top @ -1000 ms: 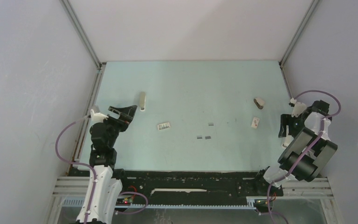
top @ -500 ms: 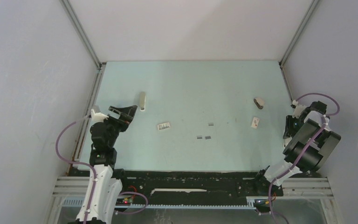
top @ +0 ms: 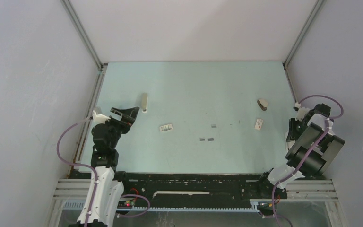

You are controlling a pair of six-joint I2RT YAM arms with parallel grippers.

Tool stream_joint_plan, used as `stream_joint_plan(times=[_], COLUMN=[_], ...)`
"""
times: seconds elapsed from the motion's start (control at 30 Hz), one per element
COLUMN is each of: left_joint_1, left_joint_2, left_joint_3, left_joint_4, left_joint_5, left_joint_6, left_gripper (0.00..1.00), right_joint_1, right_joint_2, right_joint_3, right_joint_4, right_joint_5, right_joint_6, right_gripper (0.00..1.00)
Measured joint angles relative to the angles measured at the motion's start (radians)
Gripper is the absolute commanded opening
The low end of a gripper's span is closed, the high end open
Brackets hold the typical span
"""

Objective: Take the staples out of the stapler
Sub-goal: Pick up the stapler from the center of the board.

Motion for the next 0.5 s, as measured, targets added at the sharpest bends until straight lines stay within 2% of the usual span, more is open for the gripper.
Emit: stream_joint_plan(times=[0.13, 0.5], left_joint_1=[0.0, 0.0], left_joint_2=[0.004, 0.018], left_joint_3=[0.0, 0.0], left_joint_4=[0.0, 0.021], left_joint_5=[0.0, 0.006], left_joint_6=[0.0, -0.003], left_gripper=[1.0, 1.0], right_joint_1=[0.0, 0.054], right_joint_2=[-0.037, -0.185], right_joint_3=[-0.009, -0.017], right_joint_4=[-0.036, -0.168], right_joint_5=[-0.018, -0.091], right_joint_6=[-0.032, -0.098], right_gripper=[0.0, 0.0])
